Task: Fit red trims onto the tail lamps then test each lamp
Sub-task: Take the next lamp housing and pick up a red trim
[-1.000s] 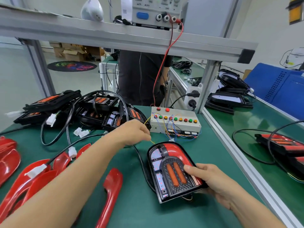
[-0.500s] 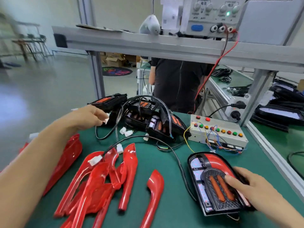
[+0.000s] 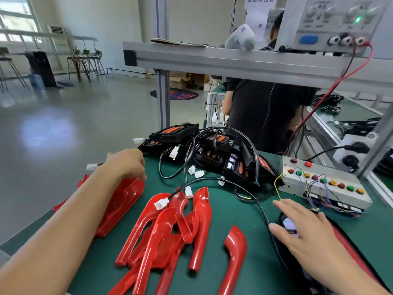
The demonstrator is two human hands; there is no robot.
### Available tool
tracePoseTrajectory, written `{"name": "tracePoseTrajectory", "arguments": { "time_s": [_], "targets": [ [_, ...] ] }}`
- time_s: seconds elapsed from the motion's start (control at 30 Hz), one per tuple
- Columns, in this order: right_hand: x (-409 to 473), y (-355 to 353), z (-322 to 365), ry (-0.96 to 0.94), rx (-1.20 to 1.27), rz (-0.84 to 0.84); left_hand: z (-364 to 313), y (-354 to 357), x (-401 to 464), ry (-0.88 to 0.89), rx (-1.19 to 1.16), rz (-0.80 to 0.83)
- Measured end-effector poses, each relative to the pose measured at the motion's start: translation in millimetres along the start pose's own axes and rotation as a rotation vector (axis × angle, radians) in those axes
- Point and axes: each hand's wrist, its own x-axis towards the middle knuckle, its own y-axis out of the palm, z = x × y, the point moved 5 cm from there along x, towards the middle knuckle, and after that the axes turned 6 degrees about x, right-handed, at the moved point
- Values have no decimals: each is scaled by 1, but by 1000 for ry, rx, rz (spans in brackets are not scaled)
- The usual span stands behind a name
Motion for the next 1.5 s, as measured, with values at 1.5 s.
{"name": "tracePoseTrajectory", "arguments": {
  "time_s": [1.5],
  "targets": [
    [2, 28, 48, -216, 185, 118, -9, 40, -12, 563, 639, 30]
  ]
}}
